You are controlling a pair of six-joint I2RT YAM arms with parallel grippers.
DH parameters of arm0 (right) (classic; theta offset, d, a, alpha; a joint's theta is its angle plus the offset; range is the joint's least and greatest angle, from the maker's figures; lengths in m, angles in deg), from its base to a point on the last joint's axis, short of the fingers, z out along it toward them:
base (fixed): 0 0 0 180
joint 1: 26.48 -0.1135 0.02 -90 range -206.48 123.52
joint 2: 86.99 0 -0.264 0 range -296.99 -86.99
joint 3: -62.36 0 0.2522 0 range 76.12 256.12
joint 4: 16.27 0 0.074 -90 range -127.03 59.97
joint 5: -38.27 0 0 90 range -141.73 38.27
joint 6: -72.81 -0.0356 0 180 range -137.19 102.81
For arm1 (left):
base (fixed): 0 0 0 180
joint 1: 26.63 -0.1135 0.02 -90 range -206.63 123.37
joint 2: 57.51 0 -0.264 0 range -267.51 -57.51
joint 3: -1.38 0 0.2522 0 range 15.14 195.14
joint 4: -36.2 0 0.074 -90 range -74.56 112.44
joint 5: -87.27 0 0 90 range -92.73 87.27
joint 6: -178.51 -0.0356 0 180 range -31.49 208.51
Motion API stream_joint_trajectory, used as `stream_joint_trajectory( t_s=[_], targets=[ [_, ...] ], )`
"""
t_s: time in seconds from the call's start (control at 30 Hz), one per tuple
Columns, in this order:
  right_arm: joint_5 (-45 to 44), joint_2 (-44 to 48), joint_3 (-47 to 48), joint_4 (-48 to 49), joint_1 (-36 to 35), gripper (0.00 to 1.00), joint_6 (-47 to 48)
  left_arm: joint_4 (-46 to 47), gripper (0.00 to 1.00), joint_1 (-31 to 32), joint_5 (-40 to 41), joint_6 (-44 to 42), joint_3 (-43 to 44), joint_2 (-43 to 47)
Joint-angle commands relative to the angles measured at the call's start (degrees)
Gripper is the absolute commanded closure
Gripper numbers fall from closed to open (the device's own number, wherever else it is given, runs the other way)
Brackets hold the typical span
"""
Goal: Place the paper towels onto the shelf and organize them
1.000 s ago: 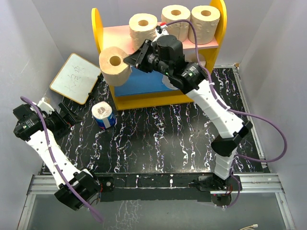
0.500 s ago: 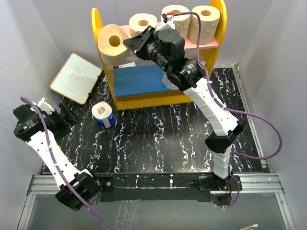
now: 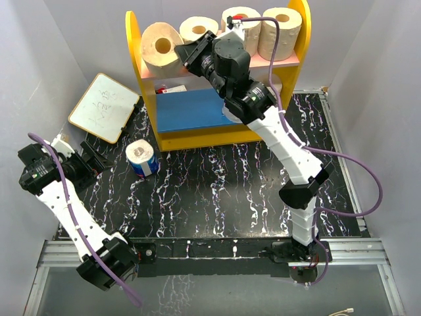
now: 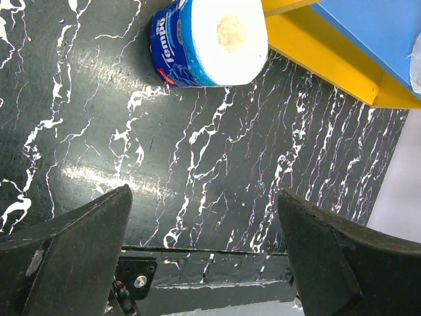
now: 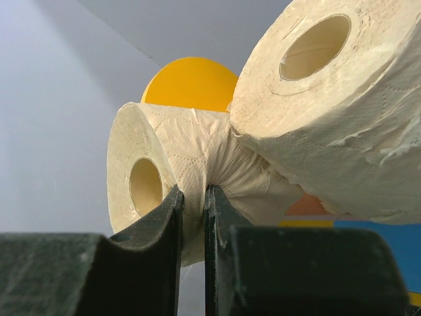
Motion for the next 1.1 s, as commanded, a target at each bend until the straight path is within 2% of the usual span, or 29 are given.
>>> stream_joint_trajectory(
  t_s=[0.0, 0.1, 0.23, 0.27, 0.33, 0.43, 0.57, 0.73, 0.77, 0.83, 0.9, 1.0, 1.07],
  targets=[
    [-2.8, -1.4, 3.3, 9.1, 0.2, 1.0, 1.1, -0.6, 0.09, -0.4, -1.3, 0.2, -0.3, 0.7],
    [-4.0, -2.4, 3.2, 10.1, 0.2, 0.98, 1.6, -0.6, 0.09, -0.4, -1.3, 0.1, -0.3, 0.7],
    [-5.5, -3.7, 3.3, 11.2, 0.2, 0.89, 1.6, -0.5, 0.09, -0.4, -1.3, 0.2, -0.3, 0.8],
    [-5.7, -3.9, 3.4, 11.5, 0.2, 0.81, 1.8, -0.5, 0.09, -0.4, -1.4, 0.1, -0.3, 0.7],
    [-5.7, -4.3, 3.8, 12.0, 0.2, 0.56, 2.5, -0.5, 0.09, -0.4, -1.3, 0.1, -0.3, 0.4],
    [-5.6, -4.4, 4.6, 12.6, 0.2, 0.41, 3.7, -0.5, 0.09, -0.4, -1.4, 0.1, -0.3, 0.5],
    [-7.0, -4.1, 4.5, 15.3, 0.2, 0.32, 6.4, -0.4, 0.09, -0.4, -1.7, 0.0, -0.5, -0.2],
    [-7.3, -3.3, 6.9, 15.3, 0.2, 0.26, 11.3, -0.4, 0.09, -0.4, -1.8, -0.1, -0.5, -0.4],
    [-5.3, -2.9, 7.4, 14.6, 0.2, 0.21, 11.8, -0.3, 0.09, -0.3, -1.8, -0.1, -0.7, -0.3],
    [2.3, -1.9, 7.8, 13.3, 0.2, 0.04, 14.9, 0.0, 0.09, -0.3, -1.8, 0.0, -1.0, -0.3],
    [18.2, -0.6, 7.4, 12.0, 0.2, 0.02, 24.5, 0.0, 0.09, -0.4, -1.7, 0.0, -1.0, -0.5],
    [46.9, 1.8, 4.2, 5.6, 0.2, 0.01, 44.7, -0.4, 0.09, -0.3, -1.8, -0.1, -0.4, -1.1],
    [56.5, 4.6, -0.7, -1.5, 0.2, 0.01, 55.4, -0.3, 0.1, -0.4, -1.7, 0.1, 0.0, -1.2]
  ],
)
